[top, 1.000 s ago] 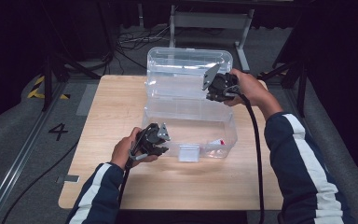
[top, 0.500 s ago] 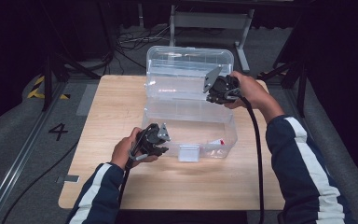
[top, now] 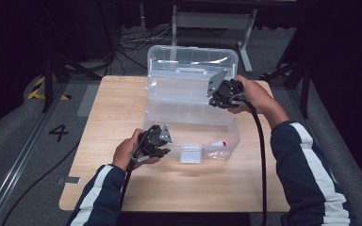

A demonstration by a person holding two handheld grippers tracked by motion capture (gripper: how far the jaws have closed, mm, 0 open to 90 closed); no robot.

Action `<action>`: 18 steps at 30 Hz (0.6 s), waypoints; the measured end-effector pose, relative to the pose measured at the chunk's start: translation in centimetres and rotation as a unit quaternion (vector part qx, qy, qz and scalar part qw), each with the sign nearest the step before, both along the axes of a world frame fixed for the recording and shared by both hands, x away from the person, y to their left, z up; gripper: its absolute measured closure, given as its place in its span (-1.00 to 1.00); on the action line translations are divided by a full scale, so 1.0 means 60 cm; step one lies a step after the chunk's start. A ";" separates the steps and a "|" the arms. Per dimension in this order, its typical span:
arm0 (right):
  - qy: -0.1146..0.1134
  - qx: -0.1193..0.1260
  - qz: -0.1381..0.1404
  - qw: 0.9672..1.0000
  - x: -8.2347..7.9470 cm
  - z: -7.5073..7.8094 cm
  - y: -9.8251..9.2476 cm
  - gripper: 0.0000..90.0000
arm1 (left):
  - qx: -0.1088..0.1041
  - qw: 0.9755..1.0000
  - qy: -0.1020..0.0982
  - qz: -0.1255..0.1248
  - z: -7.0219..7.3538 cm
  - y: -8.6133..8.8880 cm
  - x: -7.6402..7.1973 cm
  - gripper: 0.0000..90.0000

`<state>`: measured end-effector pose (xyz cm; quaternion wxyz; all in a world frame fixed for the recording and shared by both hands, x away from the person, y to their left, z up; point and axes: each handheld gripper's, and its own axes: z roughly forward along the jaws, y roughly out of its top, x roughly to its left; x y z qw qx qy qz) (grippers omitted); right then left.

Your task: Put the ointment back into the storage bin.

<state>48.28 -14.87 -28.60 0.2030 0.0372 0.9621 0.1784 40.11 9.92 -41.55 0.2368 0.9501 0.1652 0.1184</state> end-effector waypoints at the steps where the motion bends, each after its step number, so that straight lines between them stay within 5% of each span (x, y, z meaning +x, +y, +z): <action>1: 0.000 0.000 0.000 1.000 0.000 0.000 0.000 0.95 | 0.000 1.000 0.000 0.000 0.000 0.000 0.000 0.47; 18: -0.001 0.040 0.004 0.999 -0.021 -0.011 -0.017 0.93 | 0.000 1.000 -0.017 -0.001 -0.003 -0.001 -0.004 0.43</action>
